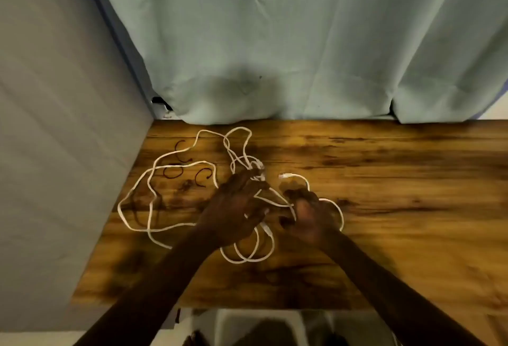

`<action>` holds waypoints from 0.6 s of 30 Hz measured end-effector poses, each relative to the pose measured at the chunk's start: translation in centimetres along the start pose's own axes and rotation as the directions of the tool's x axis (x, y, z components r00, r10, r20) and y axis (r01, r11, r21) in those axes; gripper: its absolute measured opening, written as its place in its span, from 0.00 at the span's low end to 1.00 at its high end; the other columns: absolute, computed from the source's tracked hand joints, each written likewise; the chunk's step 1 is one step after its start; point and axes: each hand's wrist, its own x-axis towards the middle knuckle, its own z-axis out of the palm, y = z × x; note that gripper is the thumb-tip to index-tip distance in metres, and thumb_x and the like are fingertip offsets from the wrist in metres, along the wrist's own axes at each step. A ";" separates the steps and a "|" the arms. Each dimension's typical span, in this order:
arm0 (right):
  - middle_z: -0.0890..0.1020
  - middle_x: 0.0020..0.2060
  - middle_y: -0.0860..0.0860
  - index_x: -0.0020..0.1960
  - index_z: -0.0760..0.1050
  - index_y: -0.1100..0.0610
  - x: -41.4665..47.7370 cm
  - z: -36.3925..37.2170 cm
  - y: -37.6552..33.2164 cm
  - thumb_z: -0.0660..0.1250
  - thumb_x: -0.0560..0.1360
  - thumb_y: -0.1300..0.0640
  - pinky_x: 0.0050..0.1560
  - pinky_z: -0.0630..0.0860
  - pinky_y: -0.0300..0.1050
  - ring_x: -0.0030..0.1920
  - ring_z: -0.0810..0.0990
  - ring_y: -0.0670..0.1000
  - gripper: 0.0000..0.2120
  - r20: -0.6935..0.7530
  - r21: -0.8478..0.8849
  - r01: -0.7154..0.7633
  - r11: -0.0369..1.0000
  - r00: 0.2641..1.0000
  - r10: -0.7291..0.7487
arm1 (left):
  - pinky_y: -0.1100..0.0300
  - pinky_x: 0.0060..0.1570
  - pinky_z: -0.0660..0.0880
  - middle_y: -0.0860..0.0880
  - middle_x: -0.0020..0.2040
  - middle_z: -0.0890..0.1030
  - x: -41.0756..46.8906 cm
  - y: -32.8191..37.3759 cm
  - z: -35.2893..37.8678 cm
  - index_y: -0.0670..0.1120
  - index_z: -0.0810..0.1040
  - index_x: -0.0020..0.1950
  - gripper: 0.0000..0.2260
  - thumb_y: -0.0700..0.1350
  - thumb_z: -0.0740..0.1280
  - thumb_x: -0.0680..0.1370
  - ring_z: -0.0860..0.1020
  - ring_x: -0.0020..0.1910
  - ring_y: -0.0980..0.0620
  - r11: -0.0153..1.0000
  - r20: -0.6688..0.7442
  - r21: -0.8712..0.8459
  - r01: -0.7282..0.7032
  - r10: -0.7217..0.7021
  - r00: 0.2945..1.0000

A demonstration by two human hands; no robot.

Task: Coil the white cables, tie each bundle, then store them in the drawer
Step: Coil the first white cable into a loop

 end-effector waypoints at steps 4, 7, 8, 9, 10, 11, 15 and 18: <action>0.77 0.66 0.55 0.70 0.73 0.53 1.7 2.1 1.8 0.70 0.76 0.52 0.64 0.73 0.50 0.67 0.75 0.57 0.22 0.018 -0.077 -0.097 0.992 0.995 0.099 | 0.45 0.68 0.71 0.46 0.76 0.70 0.6 -1.3 4.9 0.52 0.72 0.71 0.24 0.58 0.66 0.78 0.70 0.74 0.42 0.993 0.006 0.106 -0.061 0.060 0.998; 0.82 0.60 0.53 0.64 0.79 0.51 3.3 3.6 3.2 0.66 0.79 0.50 0.58 0.74 0.46 0.61 0.80 0.56 0.15 -0.227 0.028 -0.056 0.998 0.972 0.061 | 0.41 0.72 0.66 0.46 0.77 0.69 2.3 -3.4 7.4 0.54 0.70 0.72 0.24 0.58 0.66 0.78 0.67 0.75 0.42 0.989 0.000 0.131 -0.064 0.064 0.998; 0.84 0.57 0.54 0.62 0.80 0.51 3.9 3.8 3.4 0.64 0.80 0.49 0.55 0.74 0.46 0.59 0.81 0.56 0.14 -0.318 0.050 -0.039 0.998 0.947 0.053 | 0.41 0.73 0.65 0.46 0.77 0.69 3.0 -4.1 7.7 0.53 0.70 0.73 0.24 0.58 0.66 0.78 0.67 0.75 0.42 0.987 -0.013 0.149 -0.059 0.062 0.998; 0.85 0.53 0.54 0.60 0.81 0.52 4.6 3.9 3.8 0.62 0.81 0.48 0.52 0.74 0.47 0.56 0.82 0.57 0.13 -0.387 0.077 -0.019 0.997 0.921 0.047 | 0.40 0.73 0.65 0.45 0.76 0.70 3.7 -4.9 8.2 0.52 0.71 0.73 0.24 0.57 0.66 0.78 0.68 0.74 0.41 0.981 -0.035 0.177 -0.075 0.083 0.996; 0.86 0.50 0.53 0.58 0.81 0.51 5.4 3.8 4.0 0.62 0.81 0.47 0.49 0.76 0.47 0.52 0.83 0.56 0.13 -0.442 0.132 0.020 0.991 0.896 0.040 | 0.40 0.72 0.66 0.44 0.74 0.72 4.5 -5.7 8.5 0.50 0.72 0.73 0.23 0.55 0.66 0.79 0.69 0.73 0.41 0.973 -0.076 0.209 -0.095 0.113 0.991; 0.86 0.46 0.50 0.57 0.81 0.50 5.8 3.5 4.0 0.61 0.81 0.47 0.46 0.78 0.48 0.48 0.84 0.53 0.13 -0.487 0.218 0.090 0.972 0.873 0.028 | 0.40 0.71 0.66 0.43 0.73 0.73 5.2 -6.6 8.7 0.49 0.73 0.72 0.22 0.54 0.64 0.79 0.71 0.72 0.40 0.963 -0.124 0.246 -0.109 0.143 0.982; 0.87 0.42 0.45 0.53 0.83 0.49 7.4 1.7 3.0 0.63 0.81 0.44 0.43 0.81 0.54 0.43 0.85 0.46 0.13 -0.561 0.442 0.370 0.817 0.825 -0.070 | 0.41 0.73 0.62 0.43 0.74 0.72 7.7 -8.4 9.0 0.48 0.70 0.74 0.23 0.55 0.61 0.81 0.69 0.73 0.42 0.939 -0.278 0.319 -0.127 0.220 0.935; 0.87 0.41 0.46 0.50 0.85 0.55 8.5 0.3 2.0 0.67 0.82 0.57 0.40 0.80 0.41 0.42 0.85 0.43 0.08 -0.571 0.511 0.497 0.701 0.806 -0.155 | 0.40 0.71 0.64 0.47 0.68 0.78 9.9 -7.9 8.3 0.48 0.78 0.67 0.18 0.56 0.60 0.82 0.75 0.68 0.44 0.927 -0.377 0.304 -0.221 0.330 0.866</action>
